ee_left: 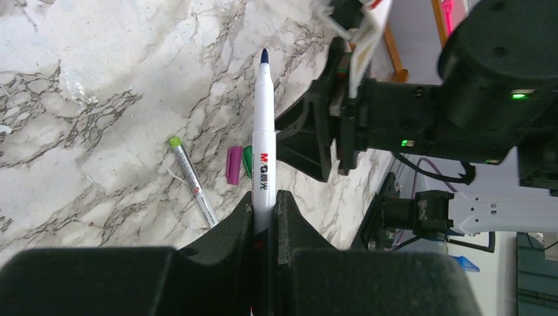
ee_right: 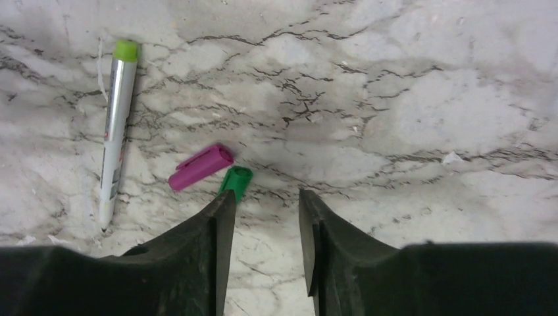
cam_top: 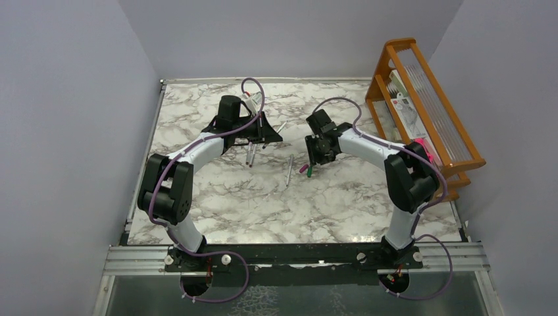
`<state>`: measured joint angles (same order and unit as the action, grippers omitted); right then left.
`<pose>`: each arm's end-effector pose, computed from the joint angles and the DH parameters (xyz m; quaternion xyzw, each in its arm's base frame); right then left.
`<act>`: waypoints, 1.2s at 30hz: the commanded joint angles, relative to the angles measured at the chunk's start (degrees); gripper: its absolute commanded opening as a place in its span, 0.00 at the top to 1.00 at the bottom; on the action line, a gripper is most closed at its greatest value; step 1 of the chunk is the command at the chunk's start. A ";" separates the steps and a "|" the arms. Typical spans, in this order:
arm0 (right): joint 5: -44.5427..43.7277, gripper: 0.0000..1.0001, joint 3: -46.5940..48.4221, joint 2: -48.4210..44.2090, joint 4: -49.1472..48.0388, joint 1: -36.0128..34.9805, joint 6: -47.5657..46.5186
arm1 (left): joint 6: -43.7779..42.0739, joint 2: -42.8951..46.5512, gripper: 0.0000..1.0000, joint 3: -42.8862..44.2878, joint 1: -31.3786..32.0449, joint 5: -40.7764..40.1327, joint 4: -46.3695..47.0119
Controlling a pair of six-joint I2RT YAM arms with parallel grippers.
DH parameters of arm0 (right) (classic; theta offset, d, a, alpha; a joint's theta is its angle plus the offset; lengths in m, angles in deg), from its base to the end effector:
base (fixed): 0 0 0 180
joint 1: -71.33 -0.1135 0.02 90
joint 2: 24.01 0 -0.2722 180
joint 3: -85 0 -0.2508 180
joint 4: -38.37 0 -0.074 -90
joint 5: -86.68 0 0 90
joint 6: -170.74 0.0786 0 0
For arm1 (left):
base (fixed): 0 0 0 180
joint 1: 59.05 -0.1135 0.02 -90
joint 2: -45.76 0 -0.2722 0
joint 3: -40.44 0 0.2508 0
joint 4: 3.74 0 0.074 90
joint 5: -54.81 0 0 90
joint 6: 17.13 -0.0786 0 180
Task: Insert the pens into the pen caps
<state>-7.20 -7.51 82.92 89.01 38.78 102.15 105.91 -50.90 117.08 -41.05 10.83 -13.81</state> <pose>0.3297 0.2041 0.1471 -0.0897 0.9803 0.0487 0.1692 0.3615 -0.1769 0.2335 0.0891 0.8162 -0.5036 0.2688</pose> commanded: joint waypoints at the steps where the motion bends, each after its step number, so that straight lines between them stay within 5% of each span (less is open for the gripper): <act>1: -4.76 0.54 -1.16 -5.98 -1.11 -0.27 2.27 | 0.19 1.48 1.00 -1.44 -0.29 1.05 1.38; 20: -5.15 0.53 -1.84 -2.74 0.20 -3.72 9.02 | 0.65 1.48 1.00 -2.17 -0.25 0.83 2.27; 36: -5.02 0.62 1.00 1.99 0.60 -3.74 8.80 | -0.35 1.14 1.00 -1.46 -0.35 0.74 0.79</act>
<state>-10.76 -8.49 83.60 89.18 35.06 110.70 106.52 -50.88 115.20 -41.09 10.81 -12.96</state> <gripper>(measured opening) 0.390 0.109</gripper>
